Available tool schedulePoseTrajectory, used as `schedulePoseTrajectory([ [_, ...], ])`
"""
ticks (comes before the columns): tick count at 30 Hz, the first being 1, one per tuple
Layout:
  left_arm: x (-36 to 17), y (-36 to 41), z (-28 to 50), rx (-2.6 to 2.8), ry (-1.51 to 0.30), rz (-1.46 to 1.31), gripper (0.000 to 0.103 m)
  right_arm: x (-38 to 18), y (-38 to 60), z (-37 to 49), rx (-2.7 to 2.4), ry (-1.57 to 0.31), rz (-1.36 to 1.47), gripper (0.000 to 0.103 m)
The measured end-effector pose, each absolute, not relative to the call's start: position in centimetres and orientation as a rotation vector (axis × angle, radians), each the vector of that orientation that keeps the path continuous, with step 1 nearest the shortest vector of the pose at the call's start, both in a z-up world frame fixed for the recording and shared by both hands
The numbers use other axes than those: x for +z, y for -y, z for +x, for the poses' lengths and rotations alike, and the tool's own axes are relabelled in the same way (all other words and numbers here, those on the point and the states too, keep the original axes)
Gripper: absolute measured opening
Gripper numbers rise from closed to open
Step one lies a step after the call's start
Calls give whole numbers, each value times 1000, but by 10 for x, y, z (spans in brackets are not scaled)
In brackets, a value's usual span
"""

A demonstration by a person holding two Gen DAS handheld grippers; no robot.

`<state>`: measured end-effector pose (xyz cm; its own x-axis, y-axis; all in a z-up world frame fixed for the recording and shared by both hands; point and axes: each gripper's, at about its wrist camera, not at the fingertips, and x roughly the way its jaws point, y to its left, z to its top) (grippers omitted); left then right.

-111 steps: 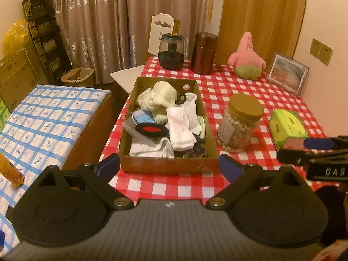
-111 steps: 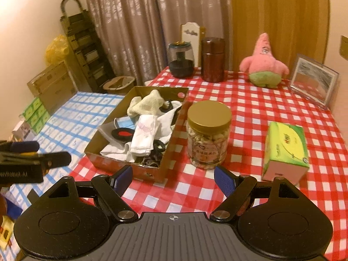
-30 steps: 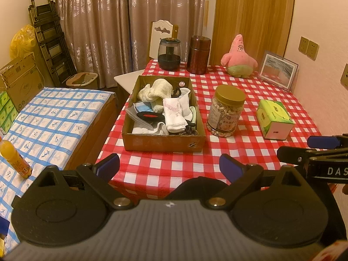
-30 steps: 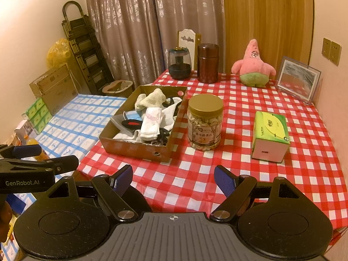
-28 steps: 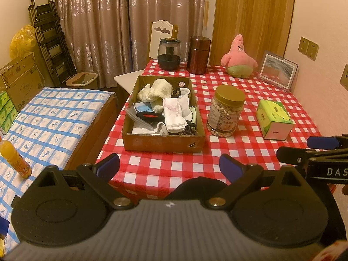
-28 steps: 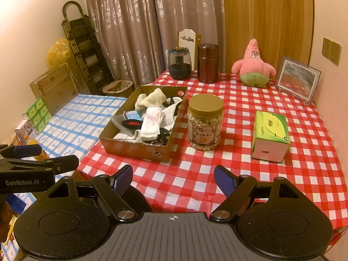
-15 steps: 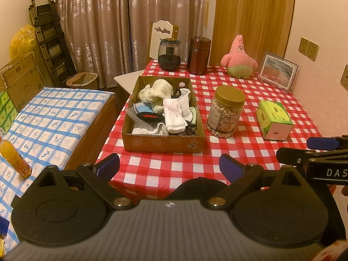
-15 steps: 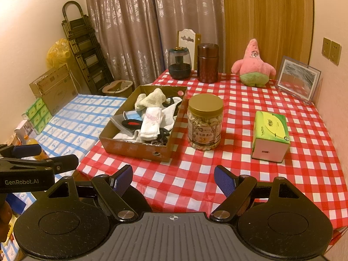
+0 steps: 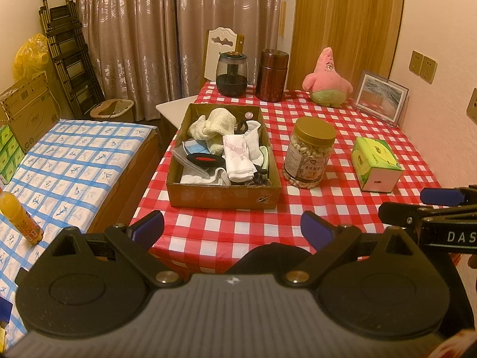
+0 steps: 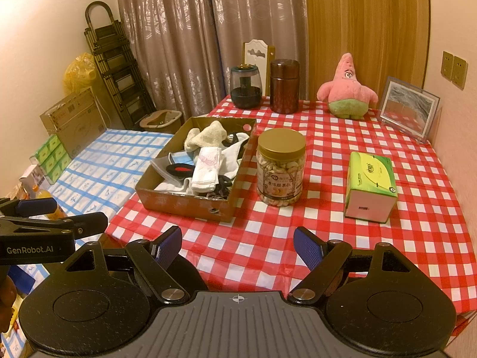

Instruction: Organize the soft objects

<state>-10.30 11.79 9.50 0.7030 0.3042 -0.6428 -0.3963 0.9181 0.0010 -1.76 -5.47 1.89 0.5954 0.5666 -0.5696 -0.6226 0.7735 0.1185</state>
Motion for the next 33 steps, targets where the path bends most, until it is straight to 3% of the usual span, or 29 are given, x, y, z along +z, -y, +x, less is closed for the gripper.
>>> schedulePoseTrajectory([
  [33, 94, -117, -103, 385, -685, -148, 98, 18, 55, -17, 693, -629, -93, 82],
])
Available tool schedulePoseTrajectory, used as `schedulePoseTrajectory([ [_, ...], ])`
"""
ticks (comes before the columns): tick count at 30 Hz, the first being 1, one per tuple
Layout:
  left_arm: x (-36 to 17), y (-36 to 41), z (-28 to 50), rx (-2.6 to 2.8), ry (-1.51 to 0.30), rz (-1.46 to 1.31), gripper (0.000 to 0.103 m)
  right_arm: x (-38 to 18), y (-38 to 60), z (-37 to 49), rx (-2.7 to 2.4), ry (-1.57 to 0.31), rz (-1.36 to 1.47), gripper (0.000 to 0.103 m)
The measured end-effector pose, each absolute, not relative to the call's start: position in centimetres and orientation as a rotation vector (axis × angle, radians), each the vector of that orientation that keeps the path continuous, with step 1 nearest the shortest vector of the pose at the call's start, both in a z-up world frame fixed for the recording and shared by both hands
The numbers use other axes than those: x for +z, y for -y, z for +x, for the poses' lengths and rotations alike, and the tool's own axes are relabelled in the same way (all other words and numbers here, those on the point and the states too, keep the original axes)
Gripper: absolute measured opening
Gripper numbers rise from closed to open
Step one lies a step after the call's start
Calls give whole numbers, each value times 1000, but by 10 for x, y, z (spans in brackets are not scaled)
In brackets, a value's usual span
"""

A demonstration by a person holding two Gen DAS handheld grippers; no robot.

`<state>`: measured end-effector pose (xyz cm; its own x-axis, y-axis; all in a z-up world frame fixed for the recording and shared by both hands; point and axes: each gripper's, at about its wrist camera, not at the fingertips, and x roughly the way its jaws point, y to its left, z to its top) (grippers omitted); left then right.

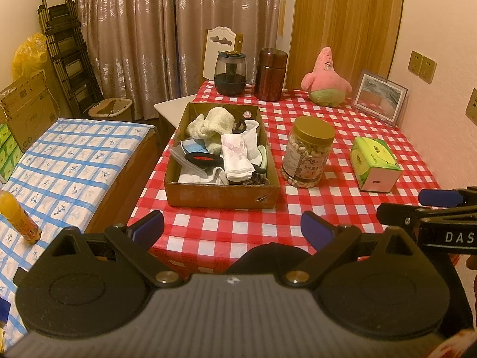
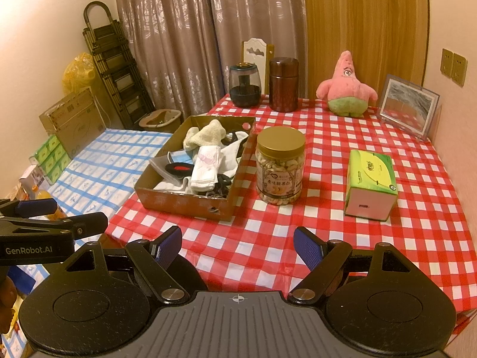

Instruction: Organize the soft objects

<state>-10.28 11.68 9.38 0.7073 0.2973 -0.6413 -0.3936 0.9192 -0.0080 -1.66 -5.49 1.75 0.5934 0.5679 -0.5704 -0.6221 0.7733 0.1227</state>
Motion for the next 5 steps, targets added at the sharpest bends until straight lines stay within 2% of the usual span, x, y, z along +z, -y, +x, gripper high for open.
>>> schedulePoseTrajectory([
  [5, 92, -113, -100, 378, -670, -153, 98, 18, 55, -16, 693, -629, -94, 82],
])
